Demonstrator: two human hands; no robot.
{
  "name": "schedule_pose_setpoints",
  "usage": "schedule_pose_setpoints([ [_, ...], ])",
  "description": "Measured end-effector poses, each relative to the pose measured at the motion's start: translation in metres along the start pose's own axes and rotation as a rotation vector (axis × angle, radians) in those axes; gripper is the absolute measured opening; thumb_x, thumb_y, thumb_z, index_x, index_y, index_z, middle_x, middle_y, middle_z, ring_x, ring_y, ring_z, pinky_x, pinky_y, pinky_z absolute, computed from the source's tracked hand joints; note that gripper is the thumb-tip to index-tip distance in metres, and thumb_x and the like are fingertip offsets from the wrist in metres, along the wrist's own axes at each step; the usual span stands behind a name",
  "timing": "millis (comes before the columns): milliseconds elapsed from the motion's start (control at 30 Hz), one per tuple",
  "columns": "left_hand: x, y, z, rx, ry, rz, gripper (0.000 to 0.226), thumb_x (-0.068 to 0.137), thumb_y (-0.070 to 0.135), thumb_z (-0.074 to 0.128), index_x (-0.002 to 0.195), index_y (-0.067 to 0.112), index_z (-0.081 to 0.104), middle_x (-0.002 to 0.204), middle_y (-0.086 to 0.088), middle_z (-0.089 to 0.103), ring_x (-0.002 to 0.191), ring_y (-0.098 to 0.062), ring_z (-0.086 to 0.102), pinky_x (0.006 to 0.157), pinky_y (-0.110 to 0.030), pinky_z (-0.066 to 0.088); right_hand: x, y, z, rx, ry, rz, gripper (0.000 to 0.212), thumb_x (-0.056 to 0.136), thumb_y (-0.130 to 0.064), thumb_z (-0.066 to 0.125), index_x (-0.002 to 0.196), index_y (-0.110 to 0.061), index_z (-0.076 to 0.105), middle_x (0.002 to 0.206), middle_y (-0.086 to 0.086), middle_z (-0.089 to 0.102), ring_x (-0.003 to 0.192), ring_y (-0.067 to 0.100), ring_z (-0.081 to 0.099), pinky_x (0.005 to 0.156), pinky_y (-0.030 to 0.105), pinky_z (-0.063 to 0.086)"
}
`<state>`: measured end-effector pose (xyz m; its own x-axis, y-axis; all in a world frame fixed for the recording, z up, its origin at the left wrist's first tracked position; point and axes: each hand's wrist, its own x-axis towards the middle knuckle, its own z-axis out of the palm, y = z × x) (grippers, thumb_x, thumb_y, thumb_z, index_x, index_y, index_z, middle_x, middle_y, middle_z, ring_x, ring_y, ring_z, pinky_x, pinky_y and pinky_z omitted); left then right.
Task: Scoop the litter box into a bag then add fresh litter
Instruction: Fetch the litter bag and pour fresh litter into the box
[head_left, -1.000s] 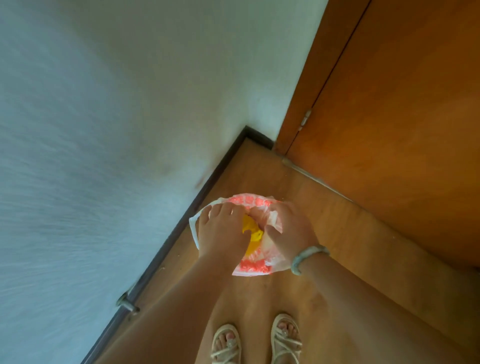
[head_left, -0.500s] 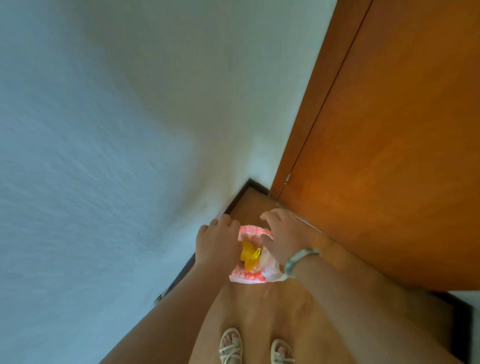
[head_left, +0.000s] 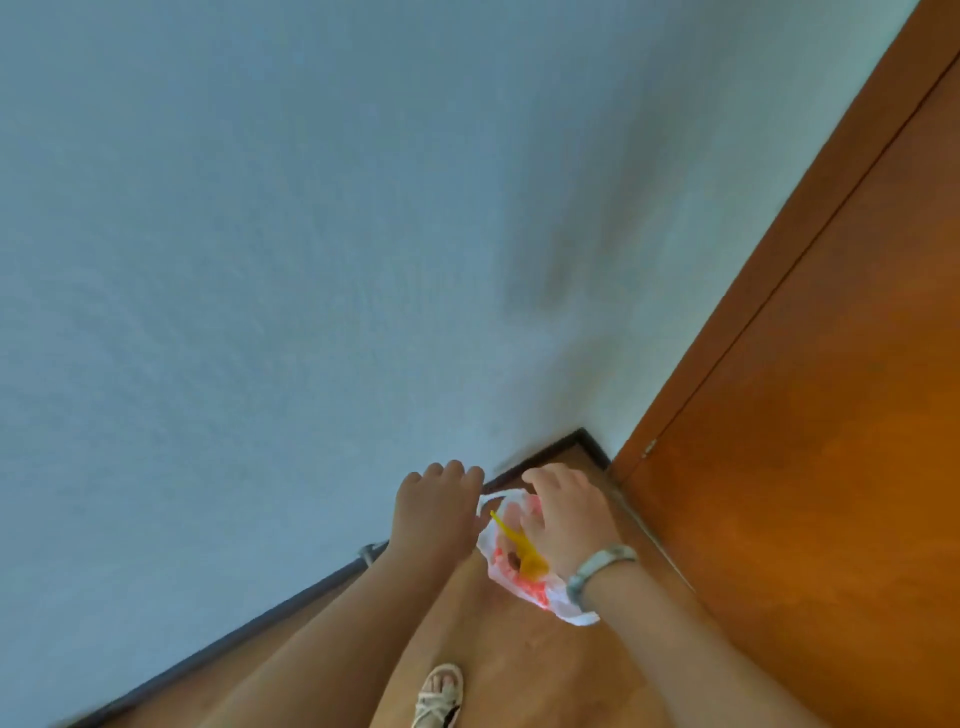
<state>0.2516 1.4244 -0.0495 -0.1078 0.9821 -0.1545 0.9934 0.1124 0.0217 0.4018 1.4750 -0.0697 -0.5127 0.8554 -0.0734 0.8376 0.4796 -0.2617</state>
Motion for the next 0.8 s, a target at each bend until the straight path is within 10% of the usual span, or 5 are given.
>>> schedule_pose_setpoints([
  [400, -0.182, -0.063, -0.010, -0.062, 0.083, -0.496, 0.033, 0.092, 0.032, 0.049, 0.123, 0.020, 0.048, 0.112, 0.001, 0.057, 0.101, -0.019, 0.054, 0.079, -0.029, 0.038, -0.067, -0.136, 0.001, -0.128, -0.066, -0.543, 0.038, 0.092, -0.029, 0.048, 0.130, -0.023, 0.046, 0.138, -0.003, 0.044, 0.129, 0.019, 0.037, 0.107, 0.032, 0.030],
  [600, -0.274, -0.103, -0.005, -0.096, 0.117, -0.713, 0.031, 0.093, 0.033, 0.047, 0.121, 0.023, 0.050, 0.113, 0.003, 0.057, 0.100, -0.017, 0.054, 0.081, -0.029, 0.041, -0.100, -0.220, 0.007, -0.158, -0.030, -0.733, 0.040, 0.046, -0.025, 0.086, 0.083, -0.022, 0.071, 0.086, -0.003, 0.069, 0.080, 0.020, 0.066, 0.068, 0.035, 0.056],
  [800, -0.372, -0.148, 0.001, -0.117, 0.159, -0.891, 0.032, 0.093, 0.035, 0.046, 0.123, 0.023, 0.049, 0.115, 0.002, 0.056, 0.104, -0.018, 0.054, 0.083, -0.030, 0.041, -0.147, -0.310, 0.033, -0.131, -0.114, -0.924, 0.035, 0.084, -0.021, 0.057, 0.119, -0.020, 0.058, 0.125, 0.001, 0.056, 0.119, 0.024, 0.048, 0.101, 0.037, 0.036],
])
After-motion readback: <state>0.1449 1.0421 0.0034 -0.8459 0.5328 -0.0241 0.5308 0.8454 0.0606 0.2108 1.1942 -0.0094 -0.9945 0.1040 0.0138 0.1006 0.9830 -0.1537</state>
